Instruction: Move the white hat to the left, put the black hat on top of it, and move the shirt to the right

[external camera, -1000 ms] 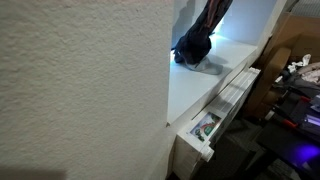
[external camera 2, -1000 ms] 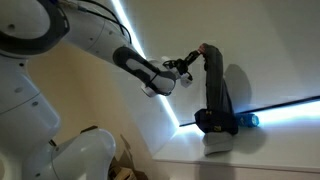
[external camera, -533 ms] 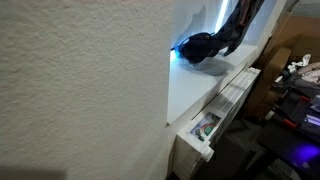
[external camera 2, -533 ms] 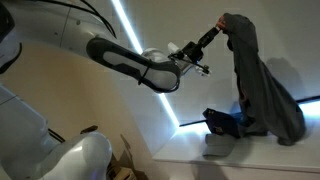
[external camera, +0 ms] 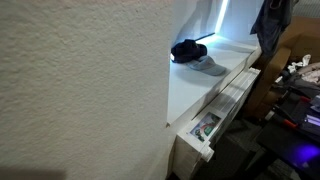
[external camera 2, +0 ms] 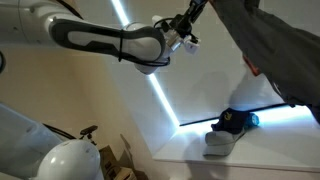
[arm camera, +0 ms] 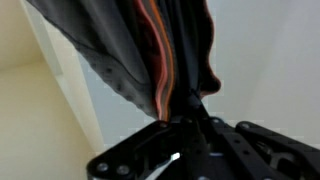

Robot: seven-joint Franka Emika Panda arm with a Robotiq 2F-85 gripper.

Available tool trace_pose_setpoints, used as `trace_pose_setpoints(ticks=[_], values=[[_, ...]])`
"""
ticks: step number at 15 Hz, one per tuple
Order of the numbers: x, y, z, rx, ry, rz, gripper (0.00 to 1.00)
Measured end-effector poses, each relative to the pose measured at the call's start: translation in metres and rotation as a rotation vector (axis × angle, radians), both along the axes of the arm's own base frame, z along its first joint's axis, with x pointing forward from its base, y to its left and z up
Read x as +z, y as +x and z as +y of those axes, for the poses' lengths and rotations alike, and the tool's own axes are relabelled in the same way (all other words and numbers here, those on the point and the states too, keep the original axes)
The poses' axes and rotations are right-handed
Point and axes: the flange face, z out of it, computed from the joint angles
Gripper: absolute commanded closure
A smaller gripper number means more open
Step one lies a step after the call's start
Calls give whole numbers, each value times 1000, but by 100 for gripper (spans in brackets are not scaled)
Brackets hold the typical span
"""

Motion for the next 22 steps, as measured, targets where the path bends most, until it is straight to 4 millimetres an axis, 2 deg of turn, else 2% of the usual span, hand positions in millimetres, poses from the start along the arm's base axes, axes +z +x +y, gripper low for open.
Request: trace_pose_setpoints(ticks=[2, 4, 7, 10, 11, 14, 16, 19, 22], values=[[31, -12, 10, 94, 51, -20, 99], [72, -31, 13, 151, 77, -81, 99], [127, -64, -7, 78, 27, -202, 99], [159, -76, -19, -33, -60, -266, 99], [160, -75, -19, -40, -72, -258, 99], [139, -70, -14, 74, 11, -180, 99], [125, -79, -1, 168, 73, -137, 99], [84, -97, 38, 319, 145, -70, 99], [29, -103, 82, 480, 238, -4, 99]])
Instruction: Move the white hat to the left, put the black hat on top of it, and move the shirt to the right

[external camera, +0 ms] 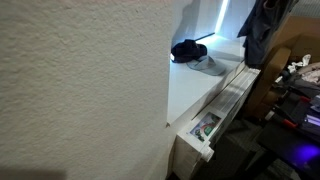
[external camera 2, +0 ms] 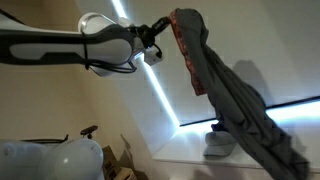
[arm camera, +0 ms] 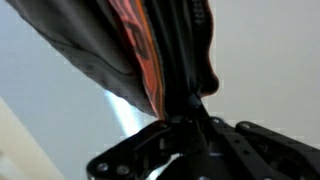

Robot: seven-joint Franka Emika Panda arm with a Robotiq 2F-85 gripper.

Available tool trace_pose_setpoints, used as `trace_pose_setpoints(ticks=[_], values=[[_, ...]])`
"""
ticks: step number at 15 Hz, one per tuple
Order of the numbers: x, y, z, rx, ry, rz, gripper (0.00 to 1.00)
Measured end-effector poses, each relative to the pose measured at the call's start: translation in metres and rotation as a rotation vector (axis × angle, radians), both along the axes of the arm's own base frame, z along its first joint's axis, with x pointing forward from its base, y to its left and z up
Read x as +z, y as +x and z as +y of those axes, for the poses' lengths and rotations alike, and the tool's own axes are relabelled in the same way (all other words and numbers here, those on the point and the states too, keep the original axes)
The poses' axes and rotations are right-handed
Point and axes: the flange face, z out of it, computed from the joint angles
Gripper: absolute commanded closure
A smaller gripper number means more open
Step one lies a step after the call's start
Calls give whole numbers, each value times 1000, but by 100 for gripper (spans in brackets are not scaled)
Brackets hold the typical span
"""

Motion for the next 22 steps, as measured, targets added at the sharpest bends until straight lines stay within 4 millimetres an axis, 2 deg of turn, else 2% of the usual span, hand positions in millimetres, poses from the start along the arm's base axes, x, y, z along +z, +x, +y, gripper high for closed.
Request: trace_pose_setpoints(ticks=[3, 5, 7, 10, 13, 15, 17, 19, 22], values=[[-57, -1, 41, 159, 46, 103, 99], [-82, 2, 50, 186, 30, 166, 99], [-88, 5, 43, 154, -2, 183, 99], [-81, 14, 31, 57, -56, 154, 99], [-62, 26, 24, -53, -95, 79, 99], [-29, 35, 24, -99, -128, 7, 99], [11, 55, 19, -165, -148, -43, 99], [41, 81, 12, -236, -171, -73, 99], [61, 118, -3, -341, -224, -68, 99]])
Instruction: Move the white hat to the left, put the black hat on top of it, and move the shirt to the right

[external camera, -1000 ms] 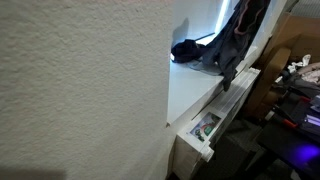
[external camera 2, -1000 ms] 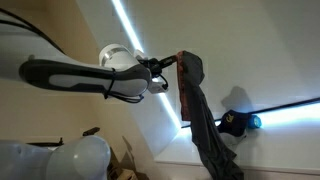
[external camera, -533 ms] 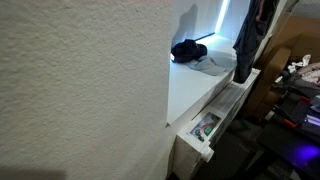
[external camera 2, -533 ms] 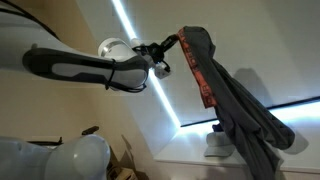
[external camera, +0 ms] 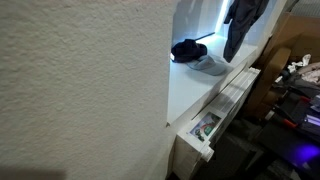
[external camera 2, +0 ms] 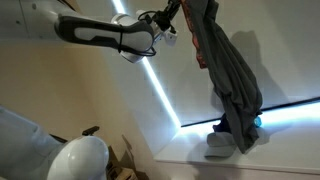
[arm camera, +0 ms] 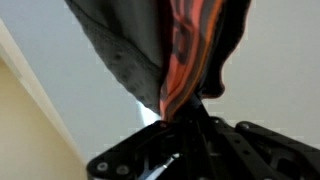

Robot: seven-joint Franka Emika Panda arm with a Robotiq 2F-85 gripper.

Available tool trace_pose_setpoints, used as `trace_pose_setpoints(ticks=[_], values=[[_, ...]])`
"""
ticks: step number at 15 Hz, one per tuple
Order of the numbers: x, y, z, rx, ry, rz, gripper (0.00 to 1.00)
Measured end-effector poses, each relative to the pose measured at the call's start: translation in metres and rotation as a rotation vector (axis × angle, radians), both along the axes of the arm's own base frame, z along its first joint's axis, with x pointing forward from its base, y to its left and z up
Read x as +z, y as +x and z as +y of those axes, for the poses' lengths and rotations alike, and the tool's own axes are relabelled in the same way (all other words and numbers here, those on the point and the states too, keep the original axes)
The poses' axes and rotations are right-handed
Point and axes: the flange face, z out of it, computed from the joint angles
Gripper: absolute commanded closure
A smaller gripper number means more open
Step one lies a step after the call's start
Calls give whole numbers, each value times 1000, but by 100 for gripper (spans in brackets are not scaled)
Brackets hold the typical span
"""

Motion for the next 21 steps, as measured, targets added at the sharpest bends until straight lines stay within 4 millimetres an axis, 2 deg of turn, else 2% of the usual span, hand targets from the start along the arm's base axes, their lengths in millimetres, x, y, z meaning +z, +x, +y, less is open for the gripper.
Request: trace_pose_setpoints(ticks=[4, 9, 10, 12, 14, 16, 19, 21], values=[[-4, 31, -32, -122, -50, 28, 99], [-30, 47, -76, -200, -193, 5, 99], [-33, 54, -74, -224, -215, -11, 99], [-47, 73, -54, -246, -263, -33, 99], [-74, 95, -28, -231, -287, -46, 99], [-92, 110, 4, -189, -291, -98, 99], [-91, 114, 74, -144, -333, -209, 99], [-91, 107, 104, -127, -351, -262, 99]])
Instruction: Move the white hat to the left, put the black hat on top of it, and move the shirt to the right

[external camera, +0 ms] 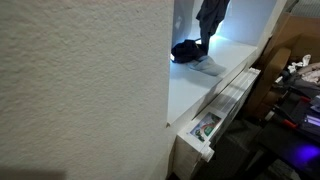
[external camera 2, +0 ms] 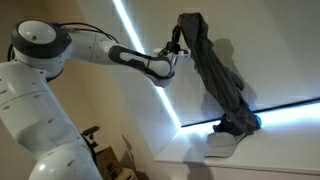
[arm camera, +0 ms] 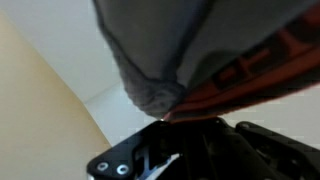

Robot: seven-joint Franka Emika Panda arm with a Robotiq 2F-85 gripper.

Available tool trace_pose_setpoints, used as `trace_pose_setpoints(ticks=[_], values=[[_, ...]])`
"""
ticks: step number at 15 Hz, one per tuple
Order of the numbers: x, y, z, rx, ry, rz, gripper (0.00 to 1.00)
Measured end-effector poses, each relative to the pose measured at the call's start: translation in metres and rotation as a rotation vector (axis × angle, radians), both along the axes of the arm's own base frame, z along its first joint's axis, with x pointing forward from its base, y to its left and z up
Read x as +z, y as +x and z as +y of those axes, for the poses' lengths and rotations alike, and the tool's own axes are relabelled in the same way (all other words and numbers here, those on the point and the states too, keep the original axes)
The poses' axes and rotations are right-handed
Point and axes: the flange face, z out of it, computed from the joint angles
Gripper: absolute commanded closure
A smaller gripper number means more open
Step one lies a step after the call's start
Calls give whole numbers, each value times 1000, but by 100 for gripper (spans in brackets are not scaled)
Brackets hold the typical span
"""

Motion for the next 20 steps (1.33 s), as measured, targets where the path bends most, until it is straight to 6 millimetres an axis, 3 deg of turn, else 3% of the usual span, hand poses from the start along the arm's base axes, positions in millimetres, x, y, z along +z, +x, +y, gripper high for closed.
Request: trace_pose_setpoints(ticks=[2, 4, 7, 10, 12, 16, 20], values=[[-3, -11, 8, 6, -20, -15, 99], [-3, -20, -3, -6, -34, -19, 99], [-3, -25, -52, -51, -17, 4, 99], [-21, -22, -112, -7, 130, 131, 99], [-19, -19, -134, 32, 221, 196, 99], [16, -7, -126, 155, 328, 322, 99], [23, -21, -89, 311, 410, 456, 99]])
